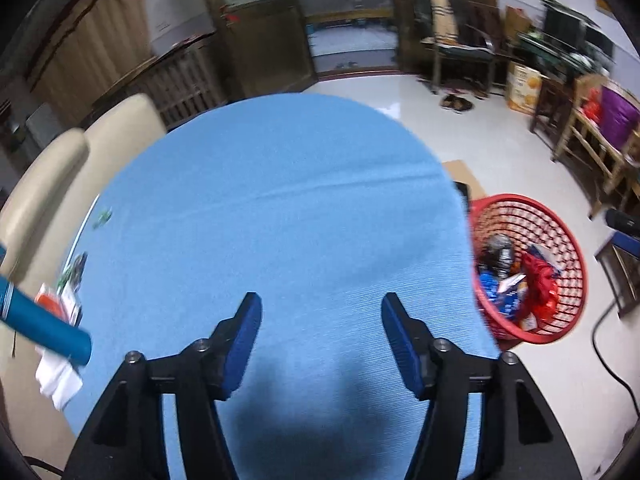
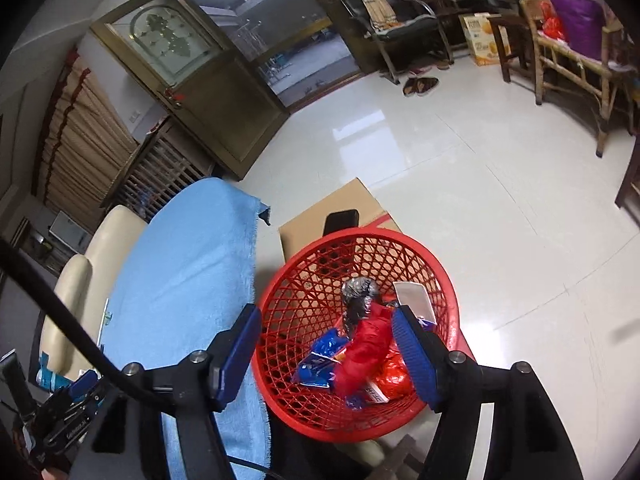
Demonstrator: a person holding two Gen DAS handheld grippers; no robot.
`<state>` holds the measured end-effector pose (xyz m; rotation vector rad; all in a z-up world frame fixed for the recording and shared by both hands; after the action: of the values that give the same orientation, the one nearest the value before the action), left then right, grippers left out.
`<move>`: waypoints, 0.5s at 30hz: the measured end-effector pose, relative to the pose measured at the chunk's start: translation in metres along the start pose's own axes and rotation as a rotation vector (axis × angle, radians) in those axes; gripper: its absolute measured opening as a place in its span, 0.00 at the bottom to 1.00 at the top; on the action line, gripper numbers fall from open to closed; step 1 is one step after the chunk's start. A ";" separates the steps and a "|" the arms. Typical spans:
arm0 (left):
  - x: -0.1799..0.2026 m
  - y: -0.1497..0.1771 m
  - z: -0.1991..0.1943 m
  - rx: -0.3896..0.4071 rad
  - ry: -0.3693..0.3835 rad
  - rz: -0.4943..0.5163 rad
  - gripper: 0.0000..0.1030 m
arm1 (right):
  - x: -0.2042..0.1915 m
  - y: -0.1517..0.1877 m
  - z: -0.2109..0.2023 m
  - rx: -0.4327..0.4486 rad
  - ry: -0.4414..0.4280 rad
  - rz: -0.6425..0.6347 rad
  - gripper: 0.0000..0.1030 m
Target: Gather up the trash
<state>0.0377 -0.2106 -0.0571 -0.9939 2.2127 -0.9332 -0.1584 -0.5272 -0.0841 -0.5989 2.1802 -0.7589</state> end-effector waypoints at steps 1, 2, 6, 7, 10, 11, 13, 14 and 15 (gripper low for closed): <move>-0.006 0.002 -0.001 0.001 -0.016 -0.017 0.67 | -0.005 0.001 -0.001 0.001 -0.008 -0.014 0.70; -0.010 0.002 -0.002 0.005 -0.026 -0.029 0.68 | -0.011 0.002 -0.001 0.003 -0.013 -0.032 0.70; -0.021 0.002 -0.014 0.054 -0.082 -0.046 0.74 | -0.054 0.011 -0.002 0.007 -0.076 -0.128 0.70; -0.023 0.002 -0.016 0.064 -0.094 -0.043 0.75 | -0.065 0.014 -0.001 0.005 -0.094 -0.153 0.70; -0.032 0.002 -0.027 0.100 -0.137 -0.038 0.76 | -0.096 0.025 0.001 0.002 -0.136 -0.214 0.70; -0.036 0.003 -0.030 0.109 -0.148 -0.042 0.76 | -0.104 0.029 0.002 -0.003 -0.149 -0.229 0.70; -0.043 0.005 -0.034 0.120 -0.165 -0.052 0.76 | -0.122 0.037 0.006 -0.015 -0.170 -0.266 0.70; -0.046 0.005 -0.035 0.122 -0.172 -0.055 0.76 | -0.130 0.040 0.007 -0.020 -0.178 -0.279 0.70; -0.050 0.006 -0.036 0.124 -0.185 -0.058 0.76 | -0.135 0.044 0.007 -0.025 -0.186 -0.289 0.70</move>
<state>0.0390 -0.1543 -0.0303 -1.0467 1.9593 -0.9515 -0.0768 -0.4153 -0.0514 -0.9730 1.9579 -0.7909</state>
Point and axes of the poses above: each gripper's, at about its wrist camera, not at the fingertips, and z roughly the way its jaws point, x to its right, y to its underside, the point moved 1 cm from there along z, roughly the way its jaws point, and after that the axes turned 15 degrees about x, right-handed, at the moved point
